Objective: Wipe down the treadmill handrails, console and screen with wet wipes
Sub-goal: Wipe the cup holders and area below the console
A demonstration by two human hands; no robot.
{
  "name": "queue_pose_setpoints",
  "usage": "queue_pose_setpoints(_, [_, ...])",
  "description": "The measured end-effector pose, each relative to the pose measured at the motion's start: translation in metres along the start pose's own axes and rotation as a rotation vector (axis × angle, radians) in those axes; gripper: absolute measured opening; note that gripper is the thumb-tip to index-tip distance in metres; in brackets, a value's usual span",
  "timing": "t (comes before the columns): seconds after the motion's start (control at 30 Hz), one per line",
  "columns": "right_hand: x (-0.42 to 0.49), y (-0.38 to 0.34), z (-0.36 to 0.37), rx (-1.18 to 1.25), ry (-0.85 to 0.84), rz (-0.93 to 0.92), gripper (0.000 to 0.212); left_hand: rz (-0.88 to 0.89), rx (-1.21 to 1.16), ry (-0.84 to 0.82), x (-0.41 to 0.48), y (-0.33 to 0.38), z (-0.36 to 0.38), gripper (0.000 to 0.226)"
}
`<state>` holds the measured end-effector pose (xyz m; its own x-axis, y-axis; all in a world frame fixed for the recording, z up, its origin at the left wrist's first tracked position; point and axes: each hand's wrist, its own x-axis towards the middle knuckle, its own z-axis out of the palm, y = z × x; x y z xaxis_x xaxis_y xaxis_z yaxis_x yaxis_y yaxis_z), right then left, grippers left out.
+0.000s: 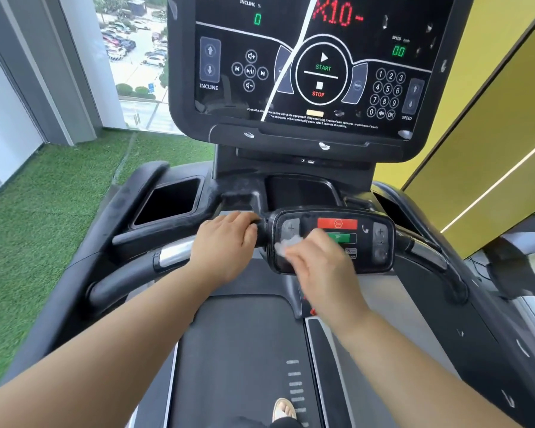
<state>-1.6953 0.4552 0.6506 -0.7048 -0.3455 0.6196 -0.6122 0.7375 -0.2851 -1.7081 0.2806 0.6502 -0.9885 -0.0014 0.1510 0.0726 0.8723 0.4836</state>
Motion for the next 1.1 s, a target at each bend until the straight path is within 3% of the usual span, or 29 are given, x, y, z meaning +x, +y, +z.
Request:
queue_pose_setpoints(0.13, [-0.005,0.014,-0.011,0.054,-0.058,-0.008,0.022,0.024,0.004,-0.004,-0.001,-0.001,-0.001,0.061])
queue_pose_setpoints(0.27, [0.009,0.016,-0.011,0.040,0.061,0.121,0.012,0.019,0.048,0.031,0.000,-0.001,0.003,0.070])
queue_pose_setpoints(0.37, [0.003,-0.001,0.004,0.008,0.024,0.004,0.019,0.033,0.050,0.060,0.000,-0.002,0.005,0.085])
queue_pose_setpoints(0.47, [0.000,0.009,-0.001,-0.016,-0.067,-0.094,0.021,0.045,0.066,0.043,0.000,-0.003,0.003,0.086])
queue_pose_setpoints(0.63, [0.027,0.013,-0.007,-0.026,0.088,0.062,0.014,0.042,0.081,0.058,0.000,-0.003,0.004,0.086])
queue_pose_setpoints(0.8, [0.015,-0.007,0.002,0.026,-0.086,-0.108,0.022,0.062,0.075,0.040,0.000,-0.004,0.003,0.085])
queue_pose_setpoints(0.97, [0.039,0.009,-0.007,-0.019,0.018,0.049,0.010,0.038,0.070,0.013,0.000,-0.002,0.002,0.063])
queue_pose_setpoints(1.1, [0.023,-0.011,0.005,0.006,-0.055,-0.041,0.011,0.062,0.056,0.064,0.000,-0.004,0.004,0.081])
